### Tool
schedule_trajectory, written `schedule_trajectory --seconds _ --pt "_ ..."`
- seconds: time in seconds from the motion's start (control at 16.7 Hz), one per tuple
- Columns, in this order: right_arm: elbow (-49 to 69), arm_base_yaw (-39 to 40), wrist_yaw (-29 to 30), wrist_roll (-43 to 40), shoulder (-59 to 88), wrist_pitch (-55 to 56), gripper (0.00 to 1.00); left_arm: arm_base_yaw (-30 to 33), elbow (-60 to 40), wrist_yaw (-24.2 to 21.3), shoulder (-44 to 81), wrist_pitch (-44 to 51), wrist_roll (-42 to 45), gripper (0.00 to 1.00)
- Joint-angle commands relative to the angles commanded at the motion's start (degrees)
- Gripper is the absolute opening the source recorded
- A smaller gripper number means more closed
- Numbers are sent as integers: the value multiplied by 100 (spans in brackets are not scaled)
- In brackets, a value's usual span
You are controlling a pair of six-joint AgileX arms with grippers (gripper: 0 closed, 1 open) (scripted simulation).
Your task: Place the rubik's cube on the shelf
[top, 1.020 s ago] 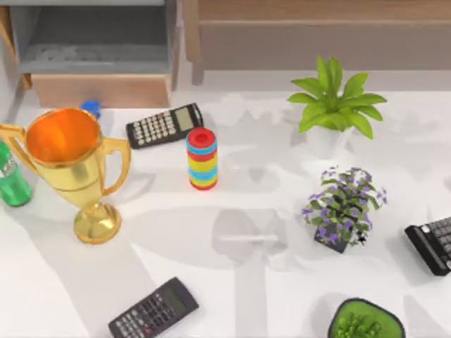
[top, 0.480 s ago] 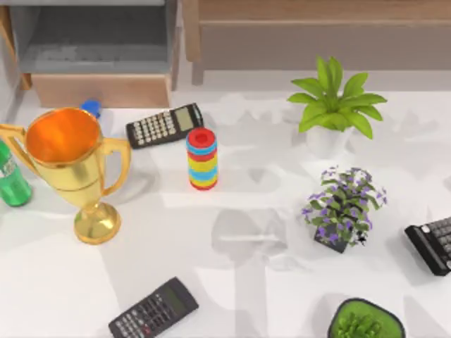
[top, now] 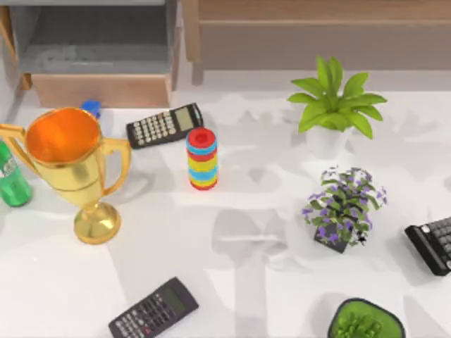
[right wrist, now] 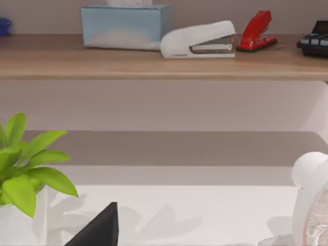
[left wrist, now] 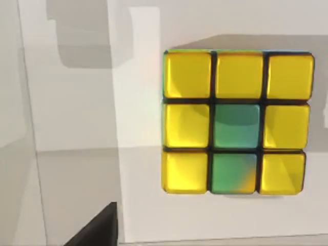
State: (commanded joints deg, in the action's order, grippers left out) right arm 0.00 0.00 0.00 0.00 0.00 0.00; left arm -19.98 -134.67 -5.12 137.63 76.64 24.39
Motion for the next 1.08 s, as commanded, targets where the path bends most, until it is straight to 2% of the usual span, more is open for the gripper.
schedule_trajectory --seconds 0.36,0.84,1.08 --pt "0 0 0 0 0 0 100 211 421 62 -641 230 -168 100" --pt "0 0 0 0 0 0 100 -5 354 33 472 -789 -48 100" --pt "0 0 0 0 0 0 100 45 264 -7 707 -972 13 100"
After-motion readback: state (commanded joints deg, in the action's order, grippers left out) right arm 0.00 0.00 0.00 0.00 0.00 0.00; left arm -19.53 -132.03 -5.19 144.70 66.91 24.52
